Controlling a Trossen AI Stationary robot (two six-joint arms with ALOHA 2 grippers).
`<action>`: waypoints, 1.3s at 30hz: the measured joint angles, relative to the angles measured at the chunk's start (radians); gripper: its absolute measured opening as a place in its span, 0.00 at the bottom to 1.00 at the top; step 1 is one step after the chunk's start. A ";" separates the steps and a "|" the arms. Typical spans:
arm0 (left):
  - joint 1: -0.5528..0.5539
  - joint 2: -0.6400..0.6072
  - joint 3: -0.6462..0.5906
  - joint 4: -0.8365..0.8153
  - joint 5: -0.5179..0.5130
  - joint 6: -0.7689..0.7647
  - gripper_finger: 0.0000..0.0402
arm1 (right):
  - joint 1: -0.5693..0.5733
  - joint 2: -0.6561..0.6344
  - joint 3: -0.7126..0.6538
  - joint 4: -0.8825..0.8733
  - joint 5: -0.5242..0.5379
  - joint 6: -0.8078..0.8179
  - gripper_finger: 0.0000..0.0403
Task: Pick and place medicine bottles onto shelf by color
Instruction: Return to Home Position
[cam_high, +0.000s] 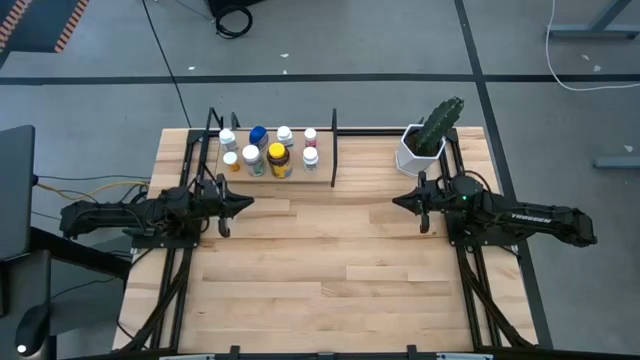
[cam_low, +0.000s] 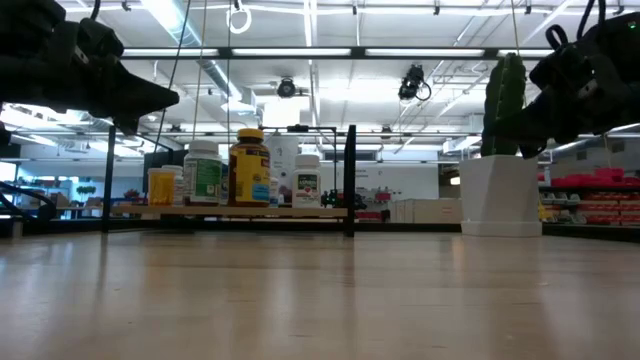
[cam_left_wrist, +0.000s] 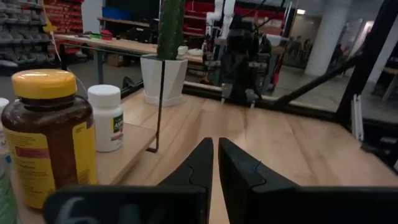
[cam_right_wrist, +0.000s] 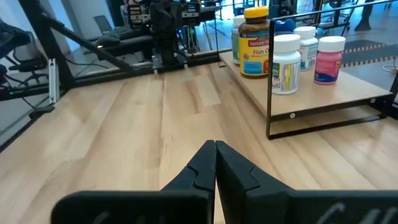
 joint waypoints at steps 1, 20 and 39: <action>0.000 0.000 0.000 -0.004 0.000 0.013 0.08 | 0.000 0.000 0.000 0.000 0.000 -0.008 0.04; 0.000 0.000 0.000 0.000 0.000 0.072 0.08 | 0.000 0.000 0.001 -0.001 0.007 0.018 0.04; 0.000 0.000 0.000 0.001 0.000 0.072 0.07 | 0.000 0.000 0.001 -0.001 0.007 0.017 0.04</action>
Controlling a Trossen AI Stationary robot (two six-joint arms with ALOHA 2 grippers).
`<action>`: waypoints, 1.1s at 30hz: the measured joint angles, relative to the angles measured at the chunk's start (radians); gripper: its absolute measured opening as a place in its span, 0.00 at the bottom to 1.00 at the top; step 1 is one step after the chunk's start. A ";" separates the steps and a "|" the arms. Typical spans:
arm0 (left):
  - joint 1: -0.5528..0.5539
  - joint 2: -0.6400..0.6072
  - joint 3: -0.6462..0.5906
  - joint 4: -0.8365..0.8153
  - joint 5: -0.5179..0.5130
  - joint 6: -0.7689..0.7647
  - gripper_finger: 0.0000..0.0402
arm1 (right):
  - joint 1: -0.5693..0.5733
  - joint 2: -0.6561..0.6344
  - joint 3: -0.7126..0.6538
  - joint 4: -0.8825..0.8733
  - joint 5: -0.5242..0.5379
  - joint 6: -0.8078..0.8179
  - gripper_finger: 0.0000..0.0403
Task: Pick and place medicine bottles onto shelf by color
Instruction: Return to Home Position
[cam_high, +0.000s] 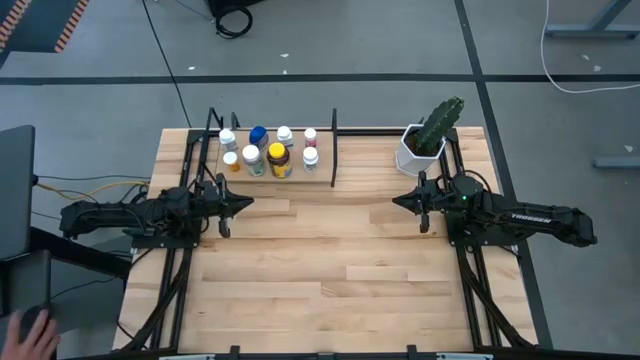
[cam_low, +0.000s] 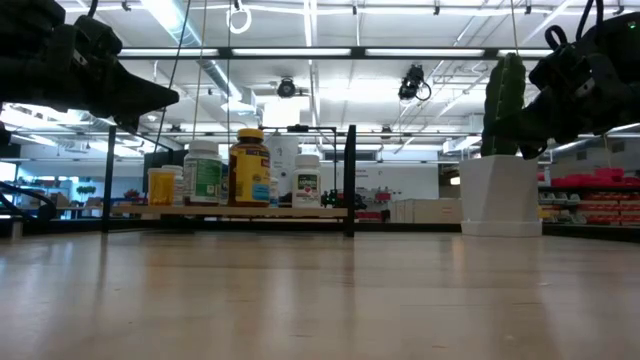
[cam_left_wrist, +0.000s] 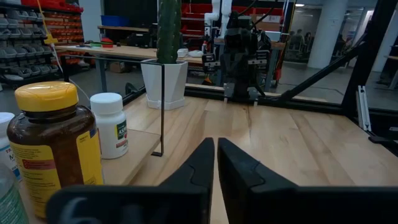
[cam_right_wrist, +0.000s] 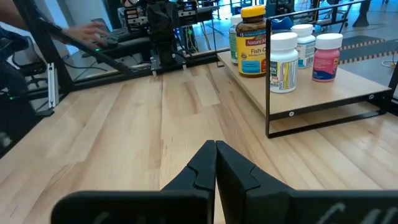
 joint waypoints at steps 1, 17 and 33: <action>0.000 0.000 0.000 0.000 0.000 0.000 0.07 | 0.000 0.000 0.000 0.000 0.000 0.000 0.04; 0.000 0.000 0.000 0.000 0.000 0.000 0.05 | 0.000 0.000 0.000 0.000 0.000 0.000 0.04; 0.000 0.000 0.000 0.000 0.000 0.000 0.06 | 0.000 0.000 0.000 0.000 0.000 0.000 0.04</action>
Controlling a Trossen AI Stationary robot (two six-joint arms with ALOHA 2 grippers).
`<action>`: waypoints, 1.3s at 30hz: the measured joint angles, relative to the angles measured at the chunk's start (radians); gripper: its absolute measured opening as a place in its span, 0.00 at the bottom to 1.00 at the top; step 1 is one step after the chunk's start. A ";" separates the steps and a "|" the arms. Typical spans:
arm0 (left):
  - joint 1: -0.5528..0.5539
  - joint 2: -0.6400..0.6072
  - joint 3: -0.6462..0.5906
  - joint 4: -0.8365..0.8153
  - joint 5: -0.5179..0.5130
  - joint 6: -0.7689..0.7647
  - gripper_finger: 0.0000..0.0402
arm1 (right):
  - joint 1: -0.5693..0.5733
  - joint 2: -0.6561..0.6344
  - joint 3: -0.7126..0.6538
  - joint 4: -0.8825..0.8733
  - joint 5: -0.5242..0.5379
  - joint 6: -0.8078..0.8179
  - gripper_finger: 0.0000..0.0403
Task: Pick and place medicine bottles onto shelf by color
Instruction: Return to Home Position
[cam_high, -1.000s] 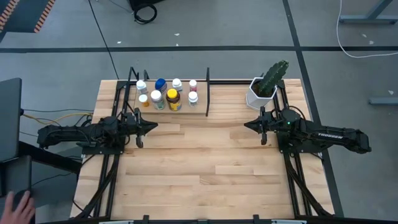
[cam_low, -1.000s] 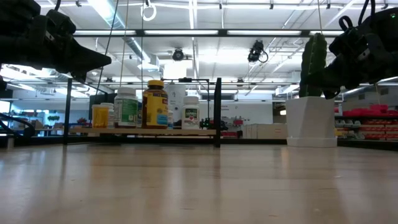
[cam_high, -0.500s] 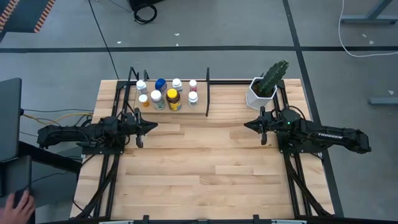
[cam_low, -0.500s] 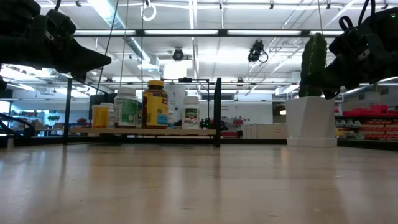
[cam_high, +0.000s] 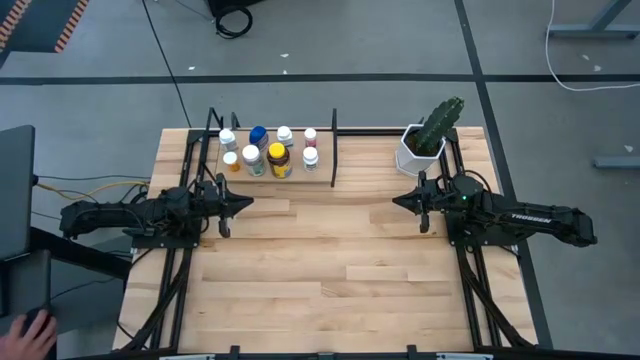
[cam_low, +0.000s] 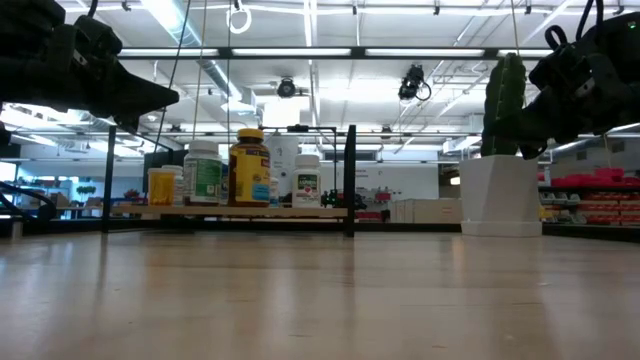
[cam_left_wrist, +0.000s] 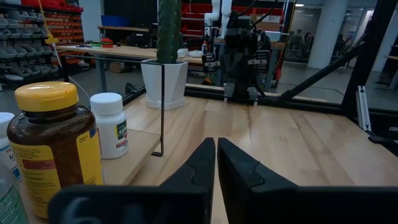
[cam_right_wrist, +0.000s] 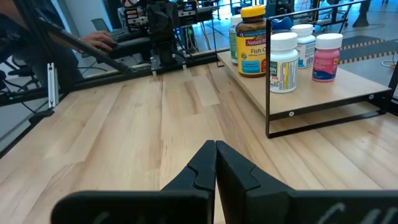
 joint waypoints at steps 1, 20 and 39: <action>0.000 0.000 0.000 0.000 0.000 0.000 0.06 | 0.000 0.000 0.000 0.000 0.000 0.000 0.04; 0.000 0.000 0.000 0.000 0.000 0.000 0.07 | 0.000 0.000 0.000 0.000 0.000 0.000 0.04; 0.000 0.000 0.000 0.000 0.000 0.000 0.08 | 0.000 0.000 0.000 0.000 0.000 0.000 0.04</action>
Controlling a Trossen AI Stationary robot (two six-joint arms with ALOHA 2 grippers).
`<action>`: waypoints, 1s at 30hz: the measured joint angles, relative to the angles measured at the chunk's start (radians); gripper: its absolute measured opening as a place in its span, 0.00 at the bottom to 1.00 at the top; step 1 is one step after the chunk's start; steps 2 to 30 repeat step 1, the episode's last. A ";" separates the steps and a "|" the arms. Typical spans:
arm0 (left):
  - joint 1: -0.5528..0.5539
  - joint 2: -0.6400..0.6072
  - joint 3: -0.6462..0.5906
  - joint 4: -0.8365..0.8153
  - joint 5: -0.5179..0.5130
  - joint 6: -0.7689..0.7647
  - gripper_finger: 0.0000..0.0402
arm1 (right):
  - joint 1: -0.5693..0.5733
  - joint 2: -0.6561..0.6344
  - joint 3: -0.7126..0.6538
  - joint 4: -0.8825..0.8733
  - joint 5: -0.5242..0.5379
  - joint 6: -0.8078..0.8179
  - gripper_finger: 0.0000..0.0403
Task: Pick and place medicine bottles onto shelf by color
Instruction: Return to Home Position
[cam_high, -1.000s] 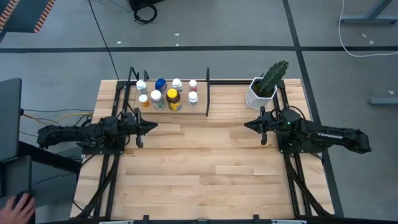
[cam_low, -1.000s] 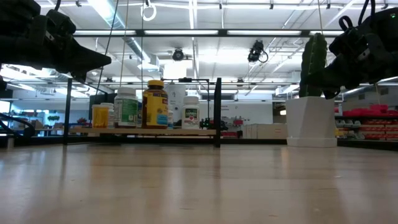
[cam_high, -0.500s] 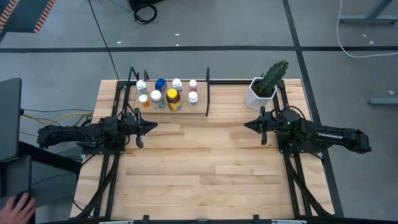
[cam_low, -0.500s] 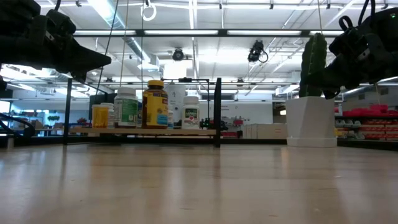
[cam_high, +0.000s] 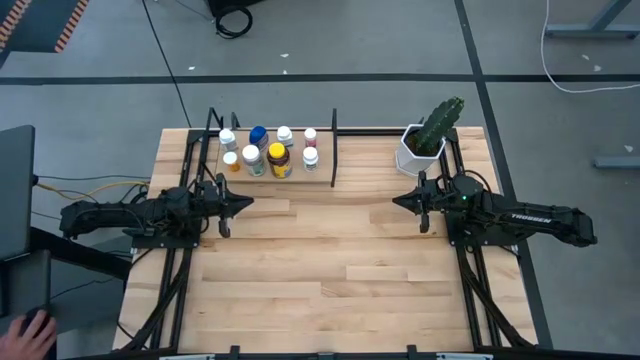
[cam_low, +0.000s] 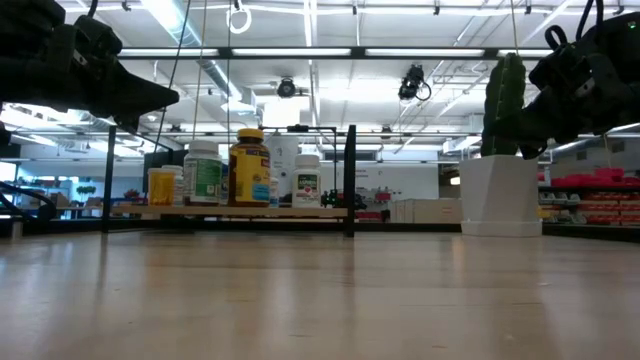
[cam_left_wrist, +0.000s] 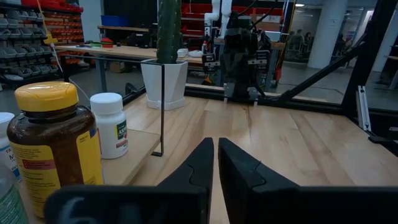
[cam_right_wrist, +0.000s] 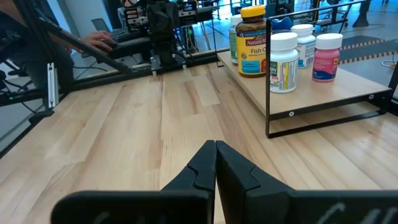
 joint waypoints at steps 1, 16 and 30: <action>0.000 0.000 0.000 0.000 0.000 0.000 0.07 | 0.000 0.000 0.000 0.000 0.000 0.000 0.04; 0.000 0.000 0.000 0.000 0.000 0.000 0.07 | 0.000 0.000 0.000 0.000 0.000 0.000 0.04; 0.000 0.000 0.000 0.000 0.000 0.000 0.07 | 0.000 0.000 0.000 0.000 0.000 0.000 0.04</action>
